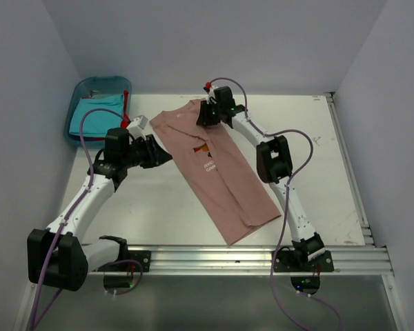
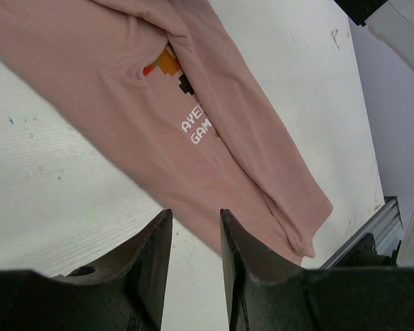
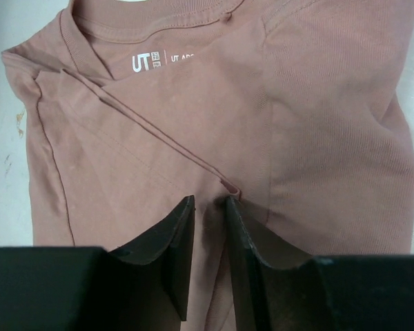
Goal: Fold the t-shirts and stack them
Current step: Rotate the tshirt 90 degrees
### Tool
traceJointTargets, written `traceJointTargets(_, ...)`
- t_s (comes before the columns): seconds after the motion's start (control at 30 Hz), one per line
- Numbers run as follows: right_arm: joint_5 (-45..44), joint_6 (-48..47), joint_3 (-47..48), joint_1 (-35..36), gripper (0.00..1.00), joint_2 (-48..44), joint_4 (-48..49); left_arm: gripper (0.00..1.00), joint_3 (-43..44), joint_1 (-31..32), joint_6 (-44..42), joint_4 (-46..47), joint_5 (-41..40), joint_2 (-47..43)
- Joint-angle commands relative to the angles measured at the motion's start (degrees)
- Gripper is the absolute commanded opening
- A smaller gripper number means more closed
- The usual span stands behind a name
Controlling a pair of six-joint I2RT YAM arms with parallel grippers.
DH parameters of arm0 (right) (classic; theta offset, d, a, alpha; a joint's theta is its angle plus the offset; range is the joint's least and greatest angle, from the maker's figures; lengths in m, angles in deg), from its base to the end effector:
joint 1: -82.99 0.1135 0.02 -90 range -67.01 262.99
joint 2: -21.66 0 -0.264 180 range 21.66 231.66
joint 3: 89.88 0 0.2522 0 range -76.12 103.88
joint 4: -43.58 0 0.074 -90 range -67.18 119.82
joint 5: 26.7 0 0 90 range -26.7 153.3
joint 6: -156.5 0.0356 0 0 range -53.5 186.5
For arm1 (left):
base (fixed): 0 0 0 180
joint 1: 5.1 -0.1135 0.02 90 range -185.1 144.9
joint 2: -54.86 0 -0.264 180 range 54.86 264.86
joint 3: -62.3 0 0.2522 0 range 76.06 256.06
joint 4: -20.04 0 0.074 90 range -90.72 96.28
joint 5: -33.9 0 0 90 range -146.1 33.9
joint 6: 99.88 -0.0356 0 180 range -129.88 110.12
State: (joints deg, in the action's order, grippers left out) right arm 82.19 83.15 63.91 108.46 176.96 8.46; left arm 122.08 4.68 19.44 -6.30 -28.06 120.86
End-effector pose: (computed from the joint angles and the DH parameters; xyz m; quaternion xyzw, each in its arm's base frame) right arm 0.5353 0.2677 0.1529 -0.1412 0.8731 0.2960 0.3607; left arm 0.2457 -0.0593 0.2706 -0.0297 0.8583 -0.3562 0.3682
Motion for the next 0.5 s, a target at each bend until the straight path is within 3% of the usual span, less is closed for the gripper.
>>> traceJointTargets(0.0, -2.11, -0.47, -1.16, -0.16, 0.28, -1.67, 0.45, 0.37, -0.49, -0.03, -1.46, 0.10, -0.43, -0.87)
traceJointTargets(0.23, -2.37, -0.30, -1.51, -0.16, 0.01, -2.02, 0.80, 0.37, -0.76, -0.03, -1.55, 0.19, -0.61, -0.96)
traceJointTargets(0.37, -0.01, 0.93, -3.70, -0.25, 0.00, -3.68, 3.34, 0.37, -1.02, -0.03, -1.37, 0.36, -0.61, -0.78)
traceJointTargets(0.47, 5.25, 5.04, -8.44, -0.42, 0.00, -5.88, 10.45, 0.36, -1.46, -0.03, -1.37, 0.45, -0.70, -0.78)
